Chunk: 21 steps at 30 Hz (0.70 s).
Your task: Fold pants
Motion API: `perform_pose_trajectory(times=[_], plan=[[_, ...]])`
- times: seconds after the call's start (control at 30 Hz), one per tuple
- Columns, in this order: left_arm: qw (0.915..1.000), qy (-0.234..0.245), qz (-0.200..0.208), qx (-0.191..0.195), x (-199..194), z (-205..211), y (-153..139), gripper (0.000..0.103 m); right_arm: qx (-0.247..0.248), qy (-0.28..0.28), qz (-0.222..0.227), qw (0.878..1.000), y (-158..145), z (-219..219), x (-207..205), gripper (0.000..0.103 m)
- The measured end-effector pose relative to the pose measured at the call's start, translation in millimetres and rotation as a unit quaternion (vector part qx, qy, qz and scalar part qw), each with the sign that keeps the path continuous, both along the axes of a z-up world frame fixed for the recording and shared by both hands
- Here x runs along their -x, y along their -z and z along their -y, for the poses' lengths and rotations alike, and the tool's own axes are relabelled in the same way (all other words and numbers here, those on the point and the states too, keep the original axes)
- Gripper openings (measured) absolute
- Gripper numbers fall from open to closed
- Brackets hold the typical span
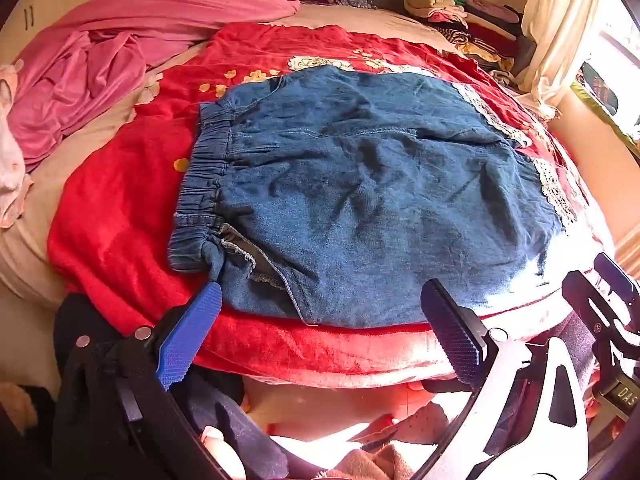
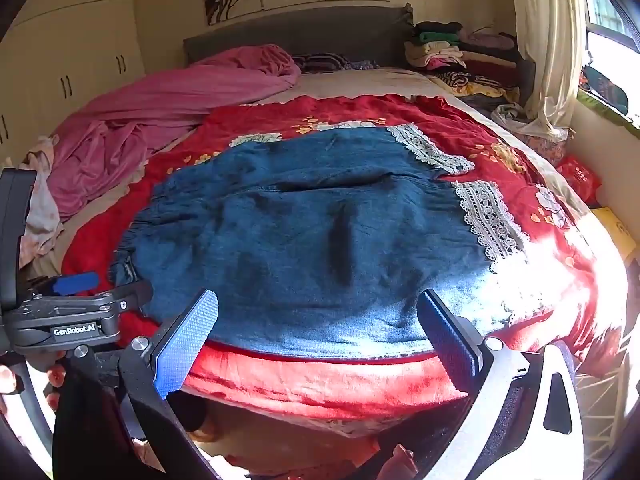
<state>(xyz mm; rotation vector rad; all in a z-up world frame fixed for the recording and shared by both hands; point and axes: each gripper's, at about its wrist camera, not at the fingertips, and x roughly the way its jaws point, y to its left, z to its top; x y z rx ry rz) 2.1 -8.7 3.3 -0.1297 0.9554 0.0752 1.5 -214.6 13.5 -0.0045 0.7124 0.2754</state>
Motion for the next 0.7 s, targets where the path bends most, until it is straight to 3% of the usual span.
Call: perform_pose_trajectory(times=[0.7], plan=[[0.9999,0.007,0.010,0.004,2.8,-6.3,-5.8,0.094,0.007,-0.002,0.006,1.000,-3.3,-1.0,0.7,0.099]])
